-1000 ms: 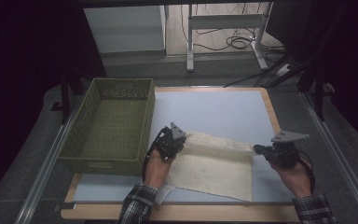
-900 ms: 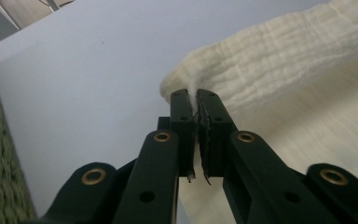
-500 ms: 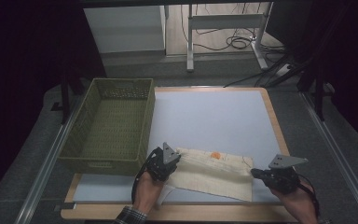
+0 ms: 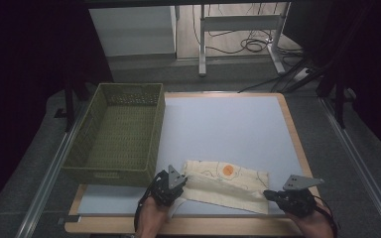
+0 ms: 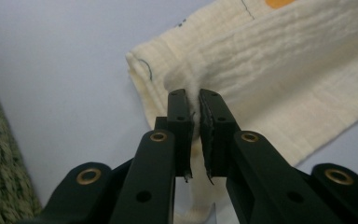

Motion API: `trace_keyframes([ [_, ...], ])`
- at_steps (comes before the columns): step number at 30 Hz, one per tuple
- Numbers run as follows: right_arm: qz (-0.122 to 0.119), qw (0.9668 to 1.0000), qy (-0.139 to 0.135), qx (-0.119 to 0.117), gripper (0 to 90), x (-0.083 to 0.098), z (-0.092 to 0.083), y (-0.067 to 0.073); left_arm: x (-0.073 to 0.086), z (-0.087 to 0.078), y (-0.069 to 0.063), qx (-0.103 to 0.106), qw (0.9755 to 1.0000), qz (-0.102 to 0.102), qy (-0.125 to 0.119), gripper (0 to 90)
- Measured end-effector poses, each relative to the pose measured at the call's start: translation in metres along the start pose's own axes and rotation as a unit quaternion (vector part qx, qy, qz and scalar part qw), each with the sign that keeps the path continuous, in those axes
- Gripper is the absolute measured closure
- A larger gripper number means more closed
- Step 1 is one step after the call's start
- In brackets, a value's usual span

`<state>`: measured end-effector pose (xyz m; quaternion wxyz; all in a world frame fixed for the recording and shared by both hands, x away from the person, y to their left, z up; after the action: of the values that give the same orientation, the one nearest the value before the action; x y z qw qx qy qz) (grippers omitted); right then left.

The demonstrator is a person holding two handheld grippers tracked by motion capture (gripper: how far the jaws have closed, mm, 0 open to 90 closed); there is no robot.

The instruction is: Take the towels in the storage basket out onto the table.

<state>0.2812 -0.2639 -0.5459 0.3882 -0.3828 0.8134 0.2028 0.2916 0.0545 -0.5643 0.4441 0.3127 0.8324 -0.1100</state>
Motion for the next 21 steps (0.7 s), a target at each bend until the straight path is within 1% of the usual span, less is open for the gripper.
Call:
trace_keyframes([
  [3,-0.001,1.0000,0.007,-0.005,87.5,0.005,0.003,0.004,0.008,0.001,-0.001,0.002,0.9999,-0.008,0.006,82.0],
  [4,0.000,0.9999,0.009,-0.007,87.3,0.007,0.004,0.005,0.010,0.000,-0.001,0.002,0.9999,-0.014,0.007,80.2],
  [5,0.000,0.9999,0.009,-0.007,87.3,0.007,0.004,0.005,0.010,0.000,-0.001,0.002,0.9999,-0.014,0.007,77.1],
  [6,0.003,0.9999,0.009,-0.011,84.5,0.009,0.004,0.007,0.012,-0.005,0.000,0.001,0.9997,-0.025,0.006,74.4],
  [8,0.000,0.9999,0.005,-0.010,80.9,0.008,0.000,0.008,0.012,-0.013,0.000,-0.002,0.9994,-0.036,-0.003,71.7],
  [13,-0.004,1.0000,-0.003,-0.004,78.7,0.001,-0.014,0.008,0.008,-0.037,0.003,-0.008,0.9992,-0.038,-0.013,68.3],
  [14,-0.005,1.0000,-0.005,0.000,78.6,0.000,-0.017,0.007,0.006,-0.040,0.004,-0.008,0.9991,-0.038,-0.016,68.0],
  [15,-0.005,1.0000,-0.005,0.002,78.6,-0.001,-0.018,0.006,0.004,-0.043,0.005,-0.006,0.9991,-0.039,-0.018,67.6],
  [17,0.000,1.0000,-0.007,0.001,78.2,-0.001,-0.021,0.005,0.002,-0.045,0.006,0.003,0.9989,-0.043,-0.020,67.1],
  [19,0.002,1.0000,-0.007,0.000,78.1,0.000,-0.021,0.005,0.003,-0.042,0.004,0.015,0.9986,-0.048,-0.015,67.1],
  [21,0.005,1.0000,-0.005,-0.002,77.4,0.002,-0.020,0.005,0.006,-0.035,0.001,0.031,0.9982,-0.051,-0.004,66.8],
])
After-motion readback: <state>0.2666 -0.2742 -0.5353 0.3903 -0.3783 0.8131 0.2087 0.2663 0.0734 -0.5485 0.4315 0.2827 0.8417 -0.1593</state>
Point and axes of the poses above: each handheld gripper's, and its own axes: z roughly forward along the jaws, x roughly out of its underside, y roughly to its left, the point moved 7 cm from there along z, roughly forward along the jaws, and after that the axes turned 6 degrees about -y, right-handed, at the moved point
